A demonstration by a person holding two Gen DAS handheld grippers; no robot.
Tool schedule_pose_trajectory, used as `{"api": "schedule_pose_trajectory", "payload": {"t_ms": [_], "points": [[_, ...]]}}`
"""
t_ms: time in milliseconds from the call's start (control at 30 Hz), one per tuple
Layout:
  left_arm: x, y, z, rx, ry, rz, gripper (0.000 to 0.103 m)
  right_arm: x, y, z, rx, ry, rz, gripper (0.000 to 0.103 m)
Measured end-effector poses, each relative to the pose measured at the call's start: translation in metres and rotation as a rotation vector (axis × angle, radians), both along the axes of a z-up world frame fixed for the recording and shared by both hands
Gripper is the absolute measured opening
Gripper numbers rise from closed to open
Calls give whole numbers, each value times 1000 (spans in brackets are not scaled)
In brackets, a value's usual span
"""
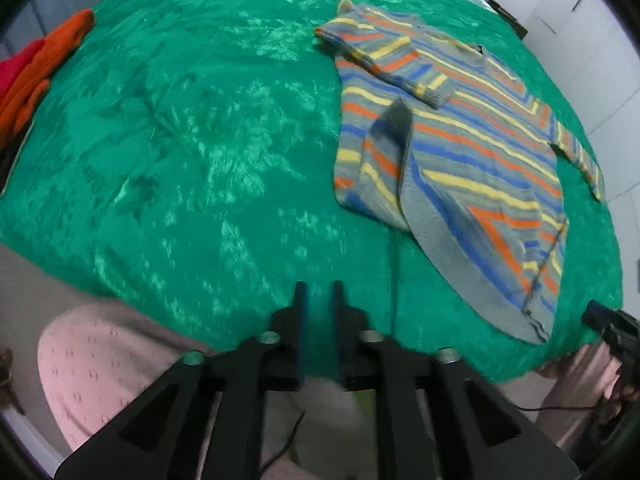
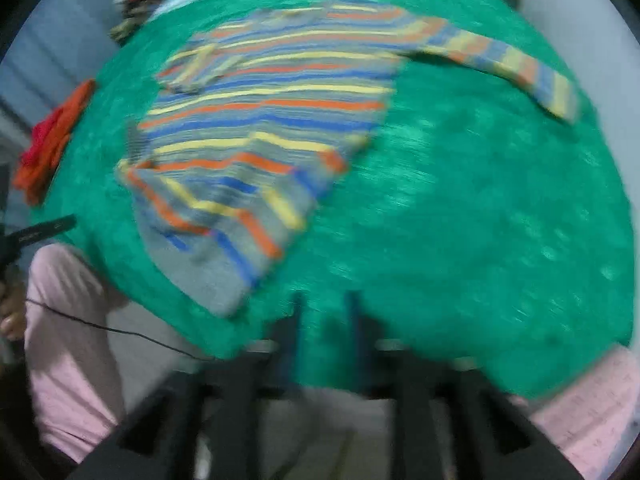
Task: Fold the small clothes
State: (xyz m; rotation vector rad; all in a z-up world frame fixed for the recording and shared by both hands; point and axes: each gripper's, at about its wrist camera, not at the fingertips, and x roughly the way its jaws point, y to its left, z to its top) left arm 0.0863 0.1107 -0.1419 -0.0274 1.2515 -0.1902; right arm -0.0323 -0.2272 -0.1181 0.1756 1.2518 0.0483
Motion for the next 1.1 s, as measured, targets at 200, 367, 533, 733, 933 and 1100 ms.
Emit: {"api": "schedule_pose_trajectory", "payload": {"t_ms": [200,367,533,733,933,1100], "points": [[59,-45,2,0,-100,-6,75,65,61,-43,120,0,27,51],[102,-83,-35,61,5,-50,2,61,43,-49,94,50,-38,3],[60,-50,-3,-53,-54,-31,1,5,-21,2,153,-2,-144,3],[-24,32,18,-124,-13,65,1,-26,-78,13,212,47,-247,0],[-32,18,-27,-90,71,35,1,-15,-75,-28,222,131,-240,0],[-30,12,-32,-80,59,17,1,-19,-70,-41,350,105,-249,49]]}}
